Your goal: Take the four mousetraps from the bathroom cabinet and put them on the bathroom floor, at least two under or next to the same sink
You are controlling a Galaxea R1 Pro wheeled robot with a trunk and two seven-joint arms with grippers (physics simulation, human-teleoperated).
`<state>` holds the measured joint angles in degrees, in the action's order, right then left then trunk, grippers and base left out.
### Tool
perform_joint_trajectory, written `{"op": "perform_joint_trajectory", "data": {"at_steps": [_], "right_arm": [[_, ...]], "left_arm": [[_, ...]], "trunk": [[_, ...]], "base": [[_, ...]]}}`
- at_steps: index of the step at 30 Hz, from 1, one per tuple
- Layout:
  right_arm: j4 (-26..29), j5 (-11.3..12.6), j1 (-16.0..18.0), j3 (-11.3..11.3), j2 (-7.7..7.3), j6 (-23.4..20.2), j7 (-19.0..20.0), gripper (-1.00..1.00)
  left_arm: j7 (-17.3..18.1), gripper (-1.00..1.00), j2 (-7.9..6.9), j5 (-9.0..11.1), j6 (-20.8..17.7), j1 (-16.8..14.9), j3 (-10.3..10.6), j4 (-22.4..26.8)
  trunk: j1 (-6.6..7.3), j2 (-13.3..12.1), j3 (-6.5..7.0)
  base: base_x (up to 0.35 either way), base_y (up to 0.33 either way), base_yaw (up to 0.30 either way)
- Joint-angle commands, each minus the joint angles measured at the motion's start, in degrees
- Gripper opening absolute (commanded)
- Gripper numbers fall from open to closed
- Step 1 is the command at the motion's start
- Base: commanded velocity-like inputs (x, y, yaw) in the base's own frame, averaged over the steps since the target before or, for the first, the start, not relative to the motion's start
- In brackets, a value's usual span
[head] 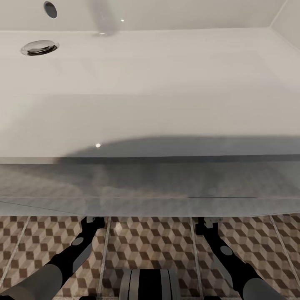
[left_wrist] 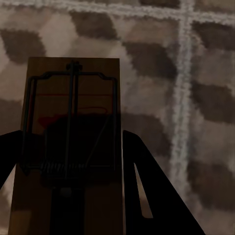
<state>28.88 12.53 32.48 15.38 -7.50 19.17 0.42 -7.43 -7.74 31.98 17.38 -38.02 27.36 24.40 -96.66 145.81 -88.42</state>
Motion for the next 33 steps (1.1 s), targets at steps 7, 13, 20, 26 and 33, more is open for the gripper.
{"op": "perform_joint_trajectory", "data": {"at_steps": [7,13,20,26,33], "right_arm": [[-0.05,0.66,0.04,0.35,-0.06,0.26,0.21,-1.0],[-0.09,0.65,0.04,0.41,-0.06,0.26,0.22,-1.0],[-0.13,0.65,0.04,0.44,-0.06,0.26,0.22,-1.0],[-0.14,0.65,0.04,0.43,-0.06,0.26,0.25,-1.0],[-0.14,0.65,0.04,0.44,-0.06,0.26,0.24,-1.0]], "left_arm": [[-0.65,-1.0,0.0,0.1,0.19,-0.03,0.5,0.11],[-0.66,-1.0,0.09,0.1,0.11,-0.03,0.5,0.12],[-0.66,-1.0,0.09,0.1,0.28,-0.03,0.46,0.12],[-0.66,-1.0,0.1,0.1,0.43,-0.03,0.42,0.12],[-0.57,-1.0,0.1,0.18,0.39,-0.03,0.41,0.12]], "trunk": [[0.01,0.01,-0.03],[-0.02,0.03,-0.25],[-0.02,0.03,-0.25],[-0.02,0.03,-0.25],[-0.02,0.03,-0.25]], "base": [[0.0,0.0,0.0],[0.0,0.0,0.0],[0.0,0.0,0.0],[0.0,0.0,0.0],[0.0,0.0,0.0]]}}
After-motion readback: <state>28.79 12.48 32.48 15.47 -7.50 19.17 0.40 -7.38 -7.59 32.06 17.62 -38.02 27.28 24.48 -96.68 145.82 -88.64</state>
